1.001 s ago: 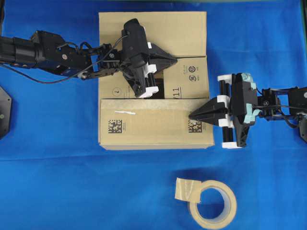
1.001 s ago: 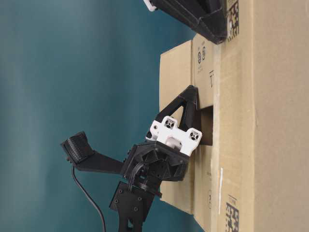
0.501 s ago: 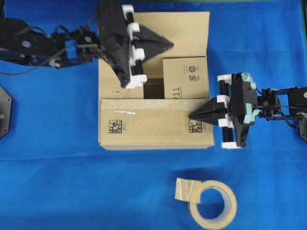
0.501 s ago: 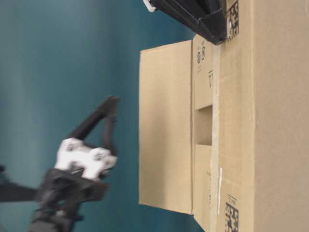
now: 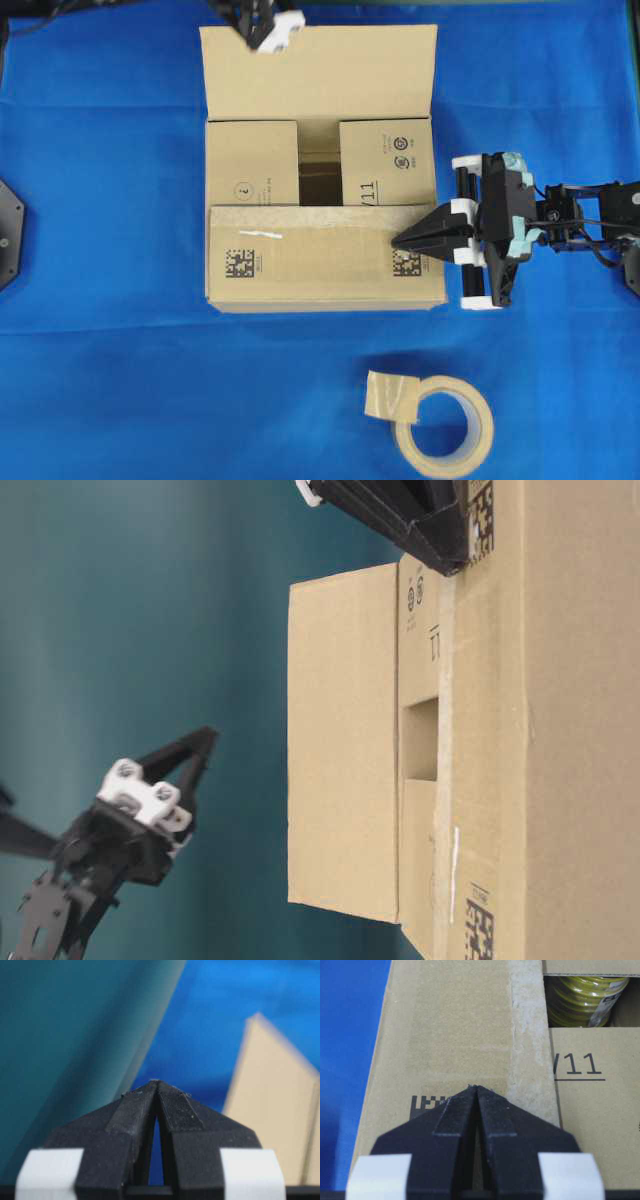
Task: Close the cardboard box.
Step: 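Move the left gripper to the far edge behind the far long flap, then fold the far long flap down toward the near flap with the left gripper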
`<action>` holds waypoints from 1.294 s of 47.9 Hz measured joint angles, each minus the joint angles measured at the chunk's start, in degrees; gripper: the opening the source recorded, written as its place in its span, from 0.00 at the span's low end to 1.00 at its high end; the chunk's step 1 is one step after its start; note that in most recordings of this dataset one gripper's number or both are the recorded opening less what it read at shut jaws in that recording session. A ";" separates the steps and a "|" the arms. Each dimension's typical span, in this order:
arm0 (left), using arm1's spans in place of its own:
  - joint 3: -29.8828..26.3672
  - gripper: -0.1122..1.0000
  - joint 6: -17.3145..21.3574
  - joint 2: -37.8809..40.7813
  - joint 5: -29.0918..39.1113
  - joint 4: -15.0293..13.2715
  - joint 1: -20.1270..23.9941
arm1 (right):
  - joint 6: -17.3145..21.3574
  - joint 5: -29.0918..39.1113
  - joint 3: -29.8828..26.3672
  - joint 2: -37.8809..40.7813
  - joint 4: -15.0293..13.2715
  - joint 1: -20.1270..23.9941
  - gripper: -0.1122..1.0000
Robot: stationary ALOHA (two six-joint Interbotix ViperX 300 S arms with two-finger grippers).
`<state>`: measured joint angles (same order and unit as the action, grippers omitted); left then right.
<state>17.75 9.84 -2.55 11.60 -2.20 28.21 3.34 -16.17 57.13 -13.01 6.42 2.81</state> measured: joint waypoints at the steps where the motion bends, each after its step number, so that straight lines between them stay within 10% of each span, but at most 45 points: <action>1: -0.62 0.10 0.26 0.44 0.97 0.09 0.35 | 0.18 0.00 0.00 0.09 0.00 0.00 0.10; 32: -6.42 0.10 0.35 9.84 20.83 0.09 3.52 | 0.09 0.00 -0.09 0.18 0.00 0.00 0.10; 62: -9.32 0.10 -1.32 5.36 32.87 0.18 -3.08 | 0.09 -0.35 -0.09 0.18 0.00 0.09 0.10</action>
<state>8.44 8.53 2.81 44.47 -2.02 25.14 3.43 -16.52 57.04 -12.83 6.42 2.90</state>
